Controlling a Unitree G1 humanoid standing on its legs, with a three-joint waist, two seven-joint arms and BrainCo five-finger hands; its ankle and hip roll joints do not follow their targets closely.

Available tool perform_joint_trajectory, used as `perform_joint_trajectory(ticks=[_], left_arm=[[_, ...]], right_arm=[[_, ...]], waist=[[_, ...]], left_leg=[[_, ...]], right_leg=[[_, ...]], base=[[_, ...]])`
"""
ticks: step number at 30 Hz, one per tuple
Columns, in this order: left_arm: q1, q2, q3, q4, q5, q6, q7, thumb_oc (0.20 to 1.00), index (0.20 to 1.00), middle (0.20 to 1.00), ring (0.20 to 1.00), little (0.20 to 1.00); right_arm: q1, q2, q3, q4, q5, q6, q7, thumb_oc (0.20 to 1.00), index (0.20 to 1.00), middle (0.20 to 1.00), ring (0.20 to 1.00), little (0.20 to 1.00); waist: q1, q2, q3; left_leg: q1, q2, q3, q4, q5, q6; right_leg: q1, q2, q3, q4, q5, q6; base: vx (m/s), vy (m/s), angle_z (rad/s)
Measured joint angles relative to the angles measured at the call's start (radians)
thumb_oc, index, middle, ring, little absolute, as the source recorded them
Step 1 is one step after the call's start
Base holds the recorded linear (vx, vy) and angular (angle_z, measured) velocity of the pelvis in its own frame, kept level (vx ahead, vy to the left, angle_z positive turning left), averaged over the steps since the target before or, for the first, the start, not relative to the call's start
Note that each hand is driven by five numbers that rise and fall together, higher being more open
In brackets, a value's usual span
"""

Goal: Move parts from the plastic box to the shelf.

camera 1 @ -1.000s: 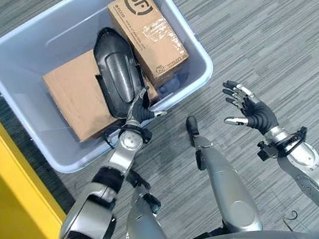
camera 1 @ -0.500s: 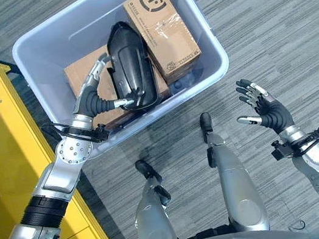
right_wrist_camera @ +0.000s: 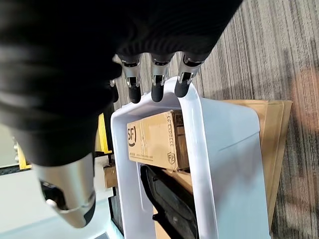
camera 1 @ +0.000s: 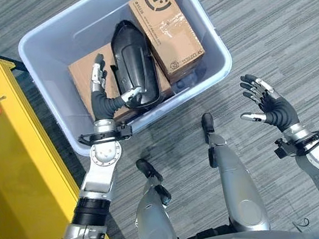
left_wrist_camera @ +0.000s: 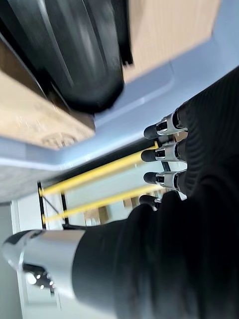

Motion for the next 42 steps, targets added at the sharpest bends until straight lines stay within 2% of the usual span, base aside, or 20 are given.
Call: perform_joint_trajectory(ticks=[8, 15, 21, 31, 36, 42], left_arm=[[-0.120, -0.100, -0.007, 0.208, 0.004, 0.073, 0.155, 1.000, 1.000, 1.000, 1.000, 1.000], [-0.147, -0.066, 0.082, 0.213, 0.108, 0.142, 0.319, 1.000, 1.000, 1.000, 1.000, 1.000], [-0.139, -0.043, 0.156, 0.205, 0.153, 0.163, 0.394, 1.000, 1.000, 1.000, 1.000, 1.000], [-0.126, -0.020, 0.186, 0.199, 0.223, 0.196, 0.435, 1.000, 1.000, 1.000, 1.000, 1.000], [-0.142, -0.011, 0.161, 0.209, 0.253, 0.240, 0.435, 1.000, 1.000, 1.000, 1.000, 1.000], [-0.151, -0.024, 0.117, 0.216, 0.279, 0.256, 0.434, 1.000, 1.000, 1.000, 1.000, 1.000]], right_arm=[[-0.050, 0.008, 0.080, 0.009, -0.019, 0.004, -0.056, 1.000, 1.000, 1.000, 1.000, 1.000], [-0.079, 0.003, 0.090, 0.009, -0.017, 0.004, -0.088, 1.000, 1.000, 1.000, 1.000, 1.000], [-0.080, 0.002, 0.094, 0.008, -0.017, 0.004, -0.091, 1.000, 1.000, 1.000, 1.000, 1.000], [-0.080, -0.001, 0.094, 0.008, -0.015, 0.004, -0.092, 1.000, 1.000, 1.000, 1.000, 1.000], [-0.078, -0.002, 0.093, 0.005, -0.007, 0.004, -0.087, 1.000, 1.000, 1.000, 1.000, 1.000], [-0.077, -0.002, 0.088, 0.005, -0.007, 0.004, -0.088, 1.000, 1.000, 1.000, 1.000, 1.000]], waist=[[-0.024, -0.039, 0.020], [-0.031, -0.041, 0.021], [-0.023, -0.041, 0.021], [-0.017, -0.039, 0.026], [-0.024, -0.036, 0.029], [-0.031, -0.031, 0.034]], left_leg=[[0.000, 0.005, 0.007, 0.001, 0.000, 0.000], [0.000, 0.010, 0.013, 0.001, 0.000, 0.000], [0.000, 0.008, 0.013, 0.000, 0.000, 0.000], [-0.026, 0.009, 0.012, 0.009, 0.000, 0.000], [-0.030, 0.008, 0.013, 0.015, 0.000, 0.000], [-0.037, 0.009, 0.017, 0.015, 0.000, 0.000]], right_leg=[[-0.005, 0.010, 0.005, -0.002, 0.000, 0.000], [-0.010, 0.019, 0.007, -0.001, 0.004, -0.007], [-0.011, 0.017, 0.008, -0.001, 0.003, -0.004], [-0.034, 0.017, 0.009, 0.002, 0.007, -0.011], [-0.038, 0.018, 0.013, 0.001, 0.006, -0.010], [-0.049, 0.020, 0.019, 0.000, 0.006, -0.008]], base=[[0.00, -0.006, -0.03], [0.01, -0.007, -0.03], [0.00, 0.000, 0.00], [0.00, 0.000, 0.00], [0.00, 0.000, 0.00], [0.00, -0.004, -0.01]])
